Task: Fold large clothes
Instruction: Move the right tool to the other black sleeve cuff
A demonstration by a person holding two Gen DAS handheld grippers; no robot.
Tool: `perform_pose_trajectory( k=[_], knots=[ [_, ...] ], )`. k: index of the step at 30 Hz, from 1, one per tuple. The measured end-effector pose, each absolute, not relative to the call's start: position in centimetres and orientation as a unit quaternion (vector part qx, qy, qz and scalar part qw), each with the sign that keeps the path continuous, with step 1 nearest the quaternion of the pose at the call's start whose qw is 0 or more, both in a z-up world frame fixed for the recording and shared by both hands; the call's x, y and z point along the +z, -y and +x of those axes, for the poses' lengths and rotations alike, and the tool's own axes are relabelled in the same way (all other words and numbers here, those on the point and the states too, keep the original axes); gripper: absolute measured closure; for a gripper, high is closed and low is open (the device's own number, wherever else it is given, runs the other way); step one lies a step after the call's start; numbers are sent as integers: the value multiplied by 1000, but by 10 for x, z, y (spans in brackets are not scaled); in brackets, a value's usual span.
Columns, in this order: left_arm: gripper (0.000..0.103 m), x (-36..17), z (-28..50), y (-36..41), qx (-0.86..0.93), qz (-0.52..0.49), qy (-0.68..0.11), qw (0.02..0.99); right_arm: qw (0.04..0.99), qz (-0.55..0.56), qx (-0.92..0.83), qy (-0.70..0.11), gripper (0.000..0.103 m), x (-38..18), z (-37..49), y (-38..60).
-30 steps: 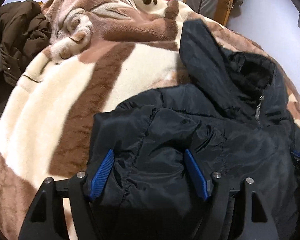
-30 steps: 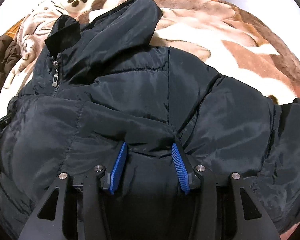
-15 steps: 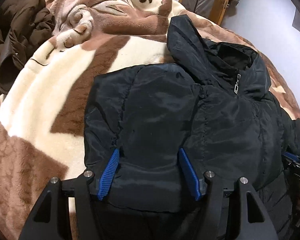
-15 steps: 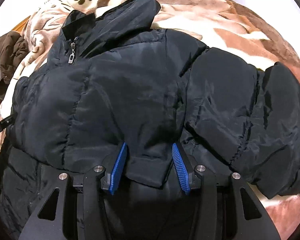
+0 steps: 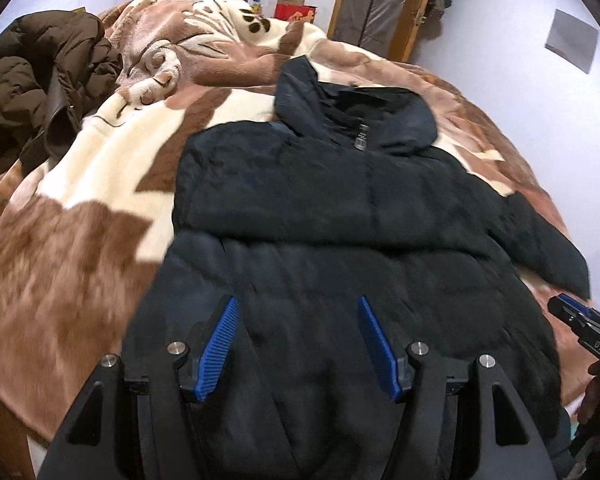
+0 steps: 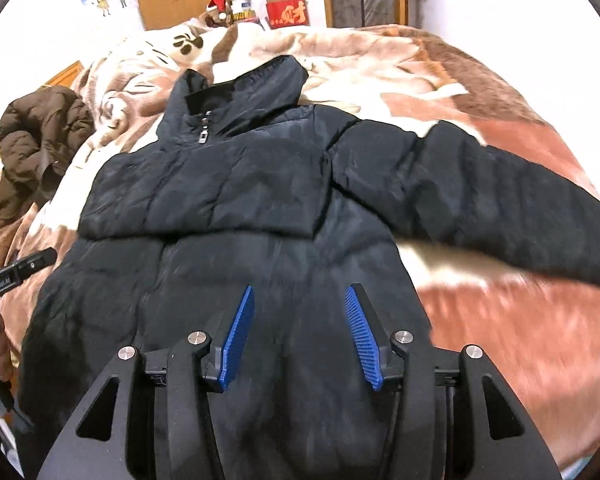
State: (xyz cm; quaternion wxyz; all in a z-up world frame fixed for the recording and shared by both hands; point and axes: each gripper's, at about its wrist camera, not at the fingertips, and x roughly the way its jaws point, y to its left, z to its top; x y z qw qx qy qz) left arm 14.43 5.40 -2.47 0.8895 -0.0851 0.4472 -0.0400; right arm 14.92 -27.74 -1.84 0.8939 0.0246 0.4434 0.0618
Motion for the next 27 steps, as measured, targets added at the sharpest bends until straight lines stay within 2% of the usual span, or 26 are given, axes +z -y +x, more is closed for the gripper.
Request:
perform_pose_trajectory(
  k=[12, 23, 27],
  knots=[
    [39, 7, 57, -8, -93, -67, -440, 891, 895, 52, 74, -438, 51, 4, 53, 294],
    [38, 24, 44, 7, -100, -57, -421, 900, 906, 69, 54, -414, 50, 19, 37, 315],
    [38, 21, 51, 14, -103, -50, -427, 897, 906, 80, 44, -414, 45, 16, 41, 329]
  ],
)
